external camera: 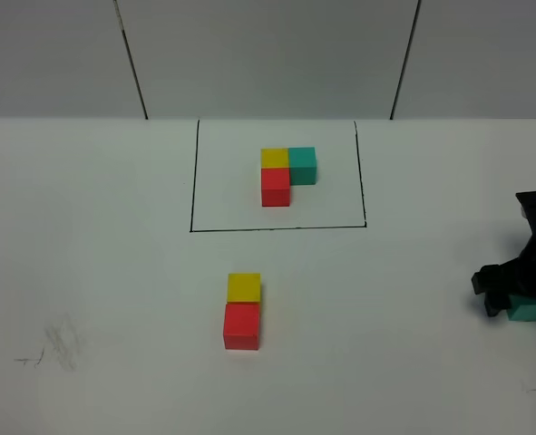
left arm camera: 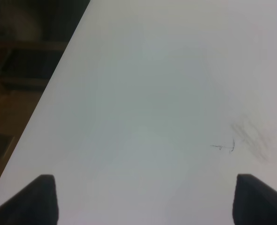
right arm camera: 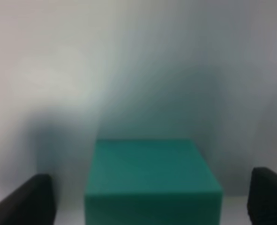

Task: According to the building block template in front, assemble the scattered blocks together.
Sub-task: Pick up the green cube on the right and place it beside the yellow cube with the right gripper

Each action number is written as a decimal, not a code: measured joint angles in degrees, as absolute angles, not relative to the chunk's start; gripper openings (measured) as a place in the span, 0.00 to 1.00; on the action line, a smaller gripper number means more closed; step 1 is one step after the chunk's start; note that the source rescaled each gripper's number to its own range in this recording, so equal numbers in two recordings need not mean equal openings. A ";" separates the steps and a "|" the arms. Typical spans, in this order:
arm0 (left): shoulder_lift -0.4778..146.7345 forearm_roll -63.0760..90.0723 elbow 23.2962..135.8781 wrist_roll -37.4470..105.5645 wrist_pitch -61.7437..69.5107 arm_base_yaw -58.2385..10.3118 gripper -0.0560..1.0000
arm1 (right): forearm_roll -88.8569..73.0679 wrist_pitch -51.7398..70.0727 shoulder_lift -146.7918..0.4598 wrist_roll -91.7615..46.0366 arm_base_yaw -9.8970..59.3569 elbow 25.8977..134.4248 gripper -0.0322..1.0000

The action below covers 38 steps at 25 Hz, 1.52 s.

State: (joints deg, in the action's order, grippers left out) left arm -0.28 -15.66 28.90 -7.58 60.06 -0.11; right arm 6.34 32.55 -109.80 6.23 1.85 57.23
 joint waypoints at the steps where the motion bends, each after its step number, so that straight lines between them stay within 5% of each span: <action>1: -0.28 -15.66 28.90 -7.58 60.06 -0.11 0.83 | 6.34 32.70 -109.80 6.23 1.85 57.23 0.81; 10: -0.28 -15.66 28.90 -7.58 60.06 -0.11 0.83 | 6.45 33.50 -109.80 6.23 1.85 57.23 0.48; 28: -0.28 -15.66 28.90 -7.58 60.06 -0.11 0.83 | 6.45 40.51 -103.93 6.28 2.04 58.96 0.48; 38: -0.28 -15.66 28.90 -7.58 60.06 -0.11 0.83 | 12.21 48.85 -93.60 -0.93 10.79 58.96 0.48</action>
